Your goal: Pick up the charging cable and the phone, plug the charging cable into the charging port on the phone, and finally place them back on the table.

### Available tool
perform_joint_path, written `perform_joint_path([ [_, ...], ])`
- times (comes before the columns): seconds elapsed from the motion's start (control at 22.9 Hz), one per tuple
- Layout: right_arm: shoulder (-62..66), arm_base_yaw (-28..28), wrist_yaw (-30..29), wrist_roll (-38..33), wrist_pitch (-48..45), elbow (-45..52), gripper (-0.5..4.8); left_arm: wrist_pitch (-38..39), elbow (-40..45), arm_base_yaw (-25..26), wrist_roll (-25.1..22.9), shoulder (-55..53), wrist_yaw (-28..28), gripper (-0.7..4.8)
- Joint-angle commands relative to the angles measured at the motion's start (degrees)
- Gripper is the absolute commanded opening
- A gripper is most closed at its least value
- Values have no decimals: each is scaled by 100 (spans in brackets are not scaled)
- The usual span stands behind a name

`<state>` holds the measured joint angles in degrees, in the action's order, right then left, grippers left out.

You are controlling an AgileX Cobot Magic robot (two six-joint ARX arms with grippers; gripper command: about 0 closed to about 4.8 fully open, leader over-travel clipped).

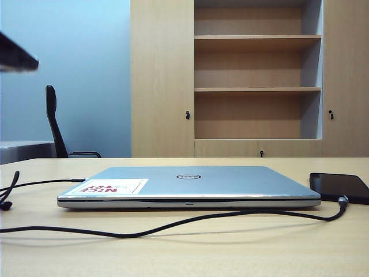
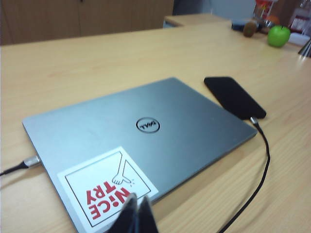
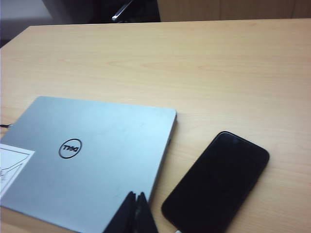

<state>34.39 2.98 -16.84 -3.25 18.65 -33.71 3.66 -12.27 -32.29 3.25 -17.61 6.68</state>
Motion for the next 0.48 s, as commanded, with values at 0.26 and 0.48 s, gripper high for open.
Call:
perform_joint_path([
  [0.26,-13,4,-111,-17,-48,-35,-1,-761,457,-4,-22,7,15,-6],
  [0.48,-13,4,-111,-20,-48,-35,-1,-774,472,-4,17,11,15,-6],
])
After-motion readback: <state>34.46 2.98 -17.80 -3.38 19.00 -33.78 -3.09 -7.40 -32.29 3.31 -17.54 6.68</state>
